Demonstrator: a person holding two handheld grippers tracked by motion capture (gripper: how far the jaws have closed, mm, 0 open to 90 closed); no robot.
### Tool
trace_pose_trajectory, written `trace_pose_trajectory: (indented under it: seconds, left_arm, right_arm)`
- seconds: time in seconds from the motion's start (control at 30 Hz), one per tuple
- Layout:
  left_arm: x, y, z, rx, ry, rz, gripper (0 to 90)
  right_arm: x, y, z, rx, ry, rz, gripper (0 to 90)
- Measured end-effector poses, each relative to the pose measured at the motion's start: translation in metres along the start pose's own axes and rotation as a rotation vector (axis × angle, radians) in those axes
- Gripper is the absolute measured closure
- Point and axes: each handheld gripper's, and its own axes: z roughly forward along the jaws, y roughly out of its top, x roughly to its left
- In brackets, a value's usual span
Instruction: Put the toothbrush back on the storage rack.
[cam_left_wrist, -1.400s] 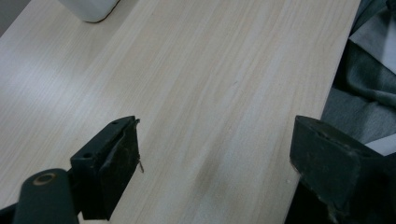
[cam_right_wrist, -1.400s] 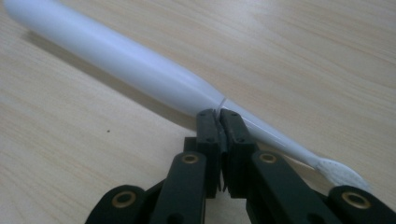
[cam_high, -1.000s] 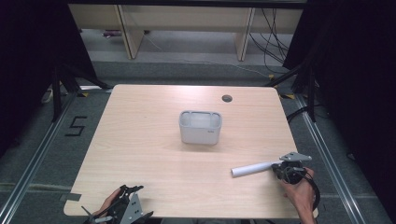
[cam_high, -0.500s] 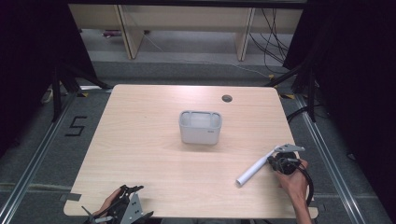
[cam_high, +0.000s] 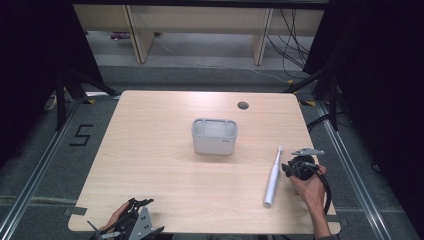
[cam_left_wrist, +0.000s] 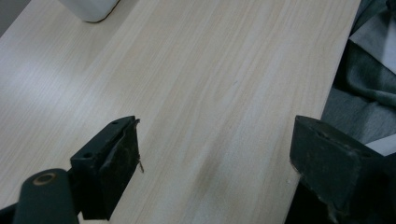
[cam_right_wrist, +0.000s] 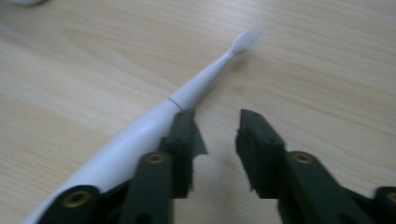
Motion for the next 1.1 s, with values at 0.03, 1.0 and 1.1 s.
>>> trace_pose_trajectory:
  seconds: [0.03, 1.0, 1.1]
  left_arm:
    - [0.000, 0.000, 0.000, -0.003, 0.002, -0.002, 15.3]
    - [0.001, -0.001, -0.001, -0.004, 0.004, -0.006, 15.3]
    - [0.001, -0.001, -0.001, 0.000, -0.009, 0.000, 15.4]
  right_arm:
    - [0.000, 0.001, -0.001, -0.019, 0.014, 0.012, 58.2]
    - [0.048, 0.019, 0.001, 0.261, 0.086, -0.058, 40.7]
    - [0.050, 0.017, 0.002, 0.303, 0.099, -0.033, 42.1]
